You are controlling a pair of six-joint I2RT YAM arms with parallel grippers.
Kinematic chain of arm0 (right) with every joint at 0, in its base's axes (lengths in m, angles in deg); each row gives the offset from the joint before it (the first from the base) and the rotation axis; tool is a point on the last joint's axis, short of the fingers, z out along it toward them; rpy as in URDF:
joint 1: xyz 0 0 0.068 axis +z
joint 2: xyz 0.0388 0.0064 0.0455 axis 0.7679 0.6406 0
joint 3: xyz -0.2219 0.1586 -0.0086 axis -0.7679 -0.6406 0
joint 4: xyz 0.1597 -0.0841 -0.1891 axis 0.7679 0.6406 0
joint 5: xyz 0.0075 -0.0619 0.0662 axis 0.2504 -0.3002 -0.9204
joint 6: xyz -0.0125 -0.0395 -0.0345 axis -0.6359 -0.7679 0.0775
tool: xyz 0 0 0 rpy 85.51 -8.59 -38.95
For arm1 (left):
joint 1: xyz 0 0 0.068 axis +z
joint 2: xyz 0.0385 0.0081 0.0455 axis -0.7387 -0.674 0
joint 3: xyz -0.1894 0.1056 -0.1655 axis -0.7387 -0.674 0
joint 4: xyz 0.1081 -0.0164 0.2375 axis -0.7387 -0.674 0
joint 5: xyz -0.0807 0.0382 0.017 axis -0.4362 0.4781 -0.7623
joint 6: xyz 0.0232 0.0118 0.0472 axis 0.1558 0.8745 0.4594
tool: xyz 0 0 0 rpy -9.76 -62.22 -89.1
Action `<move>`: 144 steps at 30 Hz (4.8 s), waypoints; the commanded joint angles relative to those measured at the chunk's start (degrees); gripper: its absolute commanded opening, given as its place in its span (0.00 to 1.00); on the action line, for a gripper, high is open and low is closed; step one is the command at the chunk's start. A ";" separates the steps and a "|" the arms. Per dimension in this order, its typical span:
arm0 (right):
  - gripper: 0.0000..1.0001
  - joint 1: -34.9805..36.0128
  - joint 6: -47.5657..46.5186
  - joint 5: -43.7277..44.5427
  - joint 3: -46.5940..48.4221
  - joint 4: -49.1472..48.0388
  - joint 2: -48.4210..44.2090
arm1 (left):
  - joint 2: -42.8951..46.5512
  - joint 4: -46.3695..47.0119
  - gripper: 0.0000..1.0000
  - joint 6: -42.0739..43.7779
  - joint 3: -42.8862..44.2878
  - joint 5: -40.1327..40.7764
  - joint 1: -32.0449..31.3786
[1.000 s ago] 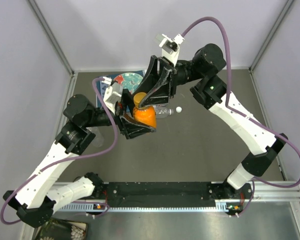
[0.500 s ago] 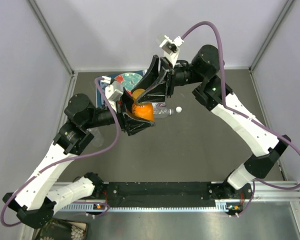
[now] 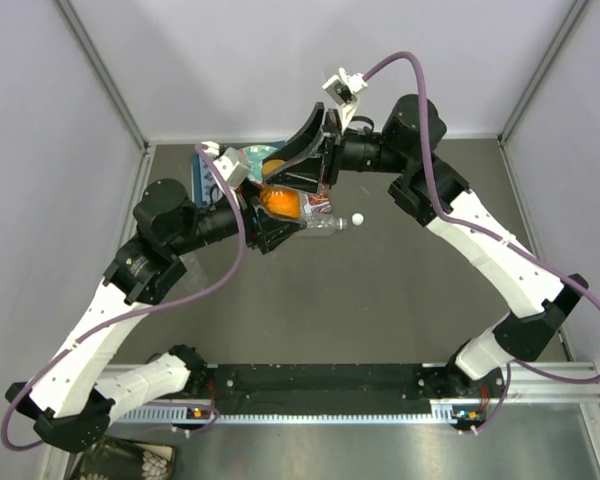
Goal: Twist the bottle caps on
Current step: Screw the bottle cap onto the plastic bottle.
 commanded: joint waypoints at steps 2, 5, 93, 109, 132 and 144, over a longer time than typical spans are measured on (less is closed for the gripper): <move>0.20 2.64 0.49 1.26 -2.08 9.10 0.08 | -0.23 10.77 0.00 1.70 5.52 11.67 1.05; 0.20 4.13 -1.44 6.44 -1.47 12.61 -0.27 | -0.50 10.07 0.00 3.02 5.87 16.49 1.23; 0.31 -0.61 31.60 -28.00 -0.67 -37.65 2.10 | -3.31 22.46 0.00 -6.12 -2.13 -32.18 -0.53; 0.18 -0.61 0.23 -17.64 -1.11 4.54 -0.62 | -2.52 17.89 0.00 -1.37 3.75 -8.28 2.54; 0.22 12.30 -2.15 41.77 8.72 31.95 7.46 | -2.17 8.05 0.00 8.82 6.14 27.67 3.43; 0.75 6.70 0.92 28.46 22.96 32.49 7.20 | 1.17 9.28 0.00 8.74 -0.01 17.50 3.78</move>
